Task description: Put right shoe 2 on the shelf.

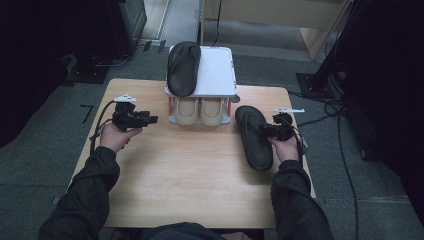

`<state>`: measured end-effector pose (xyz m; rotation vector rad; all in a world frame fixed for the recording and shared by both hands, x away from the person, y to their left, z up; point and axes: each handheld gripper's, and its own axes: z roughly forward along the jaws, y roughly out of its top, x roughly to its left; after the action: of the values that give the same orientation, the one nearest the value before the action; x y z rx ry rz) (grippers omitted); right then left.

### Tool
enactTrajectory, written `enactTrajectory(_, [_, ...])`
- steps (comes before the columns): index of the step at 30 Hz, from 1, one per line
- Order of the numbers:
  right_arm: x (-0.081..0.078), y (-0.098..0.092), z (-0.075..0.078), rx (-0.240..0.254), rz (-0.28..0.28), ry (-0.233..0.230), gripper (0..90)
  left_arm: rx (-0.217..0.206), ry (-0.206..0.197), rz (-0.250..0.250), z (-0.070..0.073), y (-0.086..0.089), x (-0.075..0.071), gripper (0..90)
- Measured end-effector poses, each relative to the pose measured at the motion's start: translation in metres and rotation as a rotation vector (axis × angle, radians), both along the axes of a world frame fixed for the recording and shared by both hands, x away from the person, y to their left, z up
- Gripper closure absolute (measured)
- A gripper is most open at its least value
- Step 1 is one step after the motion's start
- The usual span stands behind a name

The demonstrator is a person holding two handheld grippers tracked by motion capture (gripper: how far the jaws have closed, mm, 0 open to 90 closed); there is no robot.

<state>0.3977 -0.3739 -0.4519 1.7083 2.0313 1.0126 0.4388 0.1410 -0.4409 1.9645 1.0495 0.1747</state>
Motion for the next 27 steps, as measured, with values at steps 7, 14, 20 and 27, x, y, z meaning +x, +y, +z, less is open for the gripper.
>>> enactTrajectory(7, [0.015,0.003,0.03,-0.006,-0.015,-0.004,73.9,-0.001,0.014,-0.012,-0.002,-0.003,-0.004,48.3])
enactTrajectory(14, [0.029,0.004,0.07,-0.02,0.0,-0.058,73.8,-0.005,0.007,-0.012,-0.002,-0.002,-0.008,48.3])
enactTrajectory(20, [0.042,0.007,0.101,-0.033,-0.011,-0.082,73.9,-0.036,0.017,-0.014,-0.002,0.001,-0.008,48.6])
enactTrajectory(27, [0.058,0.014,0.133,-0.032,-0.012,-0.109,73.9,-0.021,0.014,-0.021,-0.003,-0.001,-0.009,48.7])
